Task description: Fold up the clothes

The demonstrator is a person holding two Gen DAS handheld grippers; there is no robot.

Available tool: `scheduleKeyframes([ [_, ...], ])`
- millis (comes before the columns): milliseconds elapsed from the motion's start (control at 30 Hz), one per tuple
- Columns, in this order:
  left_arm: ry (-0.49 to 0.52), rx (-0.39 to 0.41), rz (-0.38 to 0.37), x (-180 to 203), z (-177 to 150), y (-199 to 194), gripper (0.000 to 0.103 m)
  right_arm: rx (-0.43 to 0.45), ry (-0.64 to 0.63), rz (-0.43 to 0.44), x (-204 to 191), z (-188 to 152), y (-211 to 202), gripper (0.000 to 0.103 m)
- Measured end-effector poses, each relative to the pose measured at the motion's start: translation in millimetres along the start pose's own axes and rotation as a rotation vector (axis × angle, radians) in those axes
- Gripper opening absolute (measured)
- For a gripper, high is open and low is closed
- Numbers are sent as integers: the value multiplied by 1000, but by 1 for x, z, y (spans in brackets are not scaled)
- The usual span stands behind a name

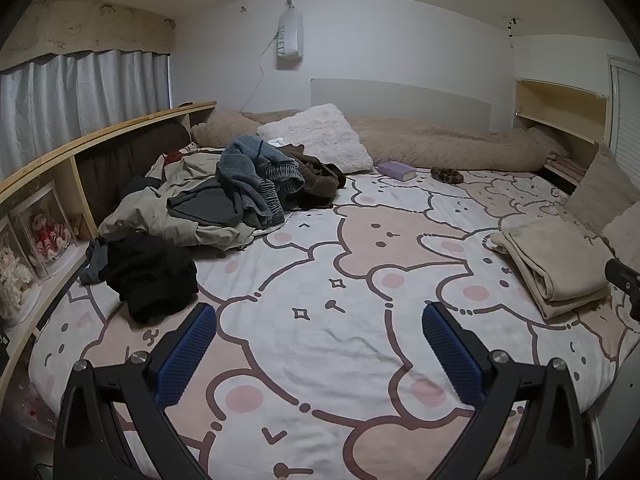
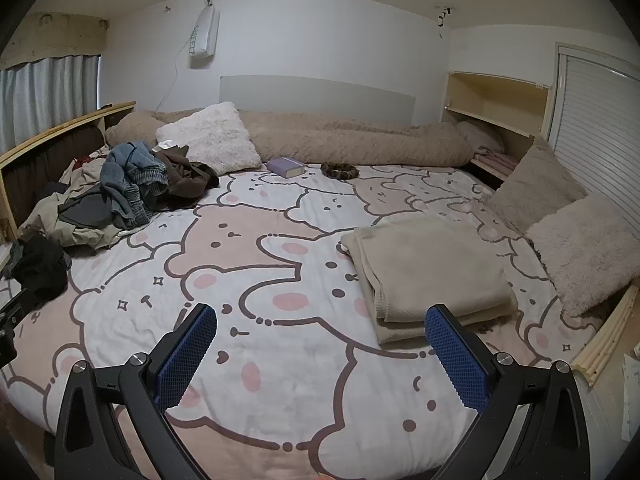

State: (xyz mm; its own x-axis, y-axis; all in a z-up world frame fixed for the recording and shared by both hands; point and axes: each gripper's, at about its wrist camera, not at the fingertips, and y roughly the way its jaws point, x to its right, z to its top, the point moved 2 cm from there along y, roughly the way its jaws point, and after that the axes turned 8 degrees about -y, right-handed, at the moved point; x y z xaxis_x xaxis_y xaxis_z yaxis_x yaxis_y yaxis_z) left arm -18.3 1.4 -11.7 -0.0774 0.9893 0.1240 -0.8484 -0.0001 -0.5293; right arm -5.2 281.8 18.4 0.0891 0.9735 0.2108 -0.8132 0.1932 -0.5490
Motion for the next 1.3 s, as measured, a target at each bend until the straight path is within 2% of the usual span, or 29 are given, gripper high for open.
scheduleKeyframes([
  [167,9,0,15,4,-1,6,103,-30,8,17,3,4,12,103],
  [267,13,-1,22,6,-2,9,103,12,0,-1,-2,1,3,103],
  [833,5,-21,24,-5,-7,22,103,-21,-32,36,-13,4,18,103],
  [1300,6,-12,30,-6,-6,28,103,-29,-48,34,-16,7,24,103],
])
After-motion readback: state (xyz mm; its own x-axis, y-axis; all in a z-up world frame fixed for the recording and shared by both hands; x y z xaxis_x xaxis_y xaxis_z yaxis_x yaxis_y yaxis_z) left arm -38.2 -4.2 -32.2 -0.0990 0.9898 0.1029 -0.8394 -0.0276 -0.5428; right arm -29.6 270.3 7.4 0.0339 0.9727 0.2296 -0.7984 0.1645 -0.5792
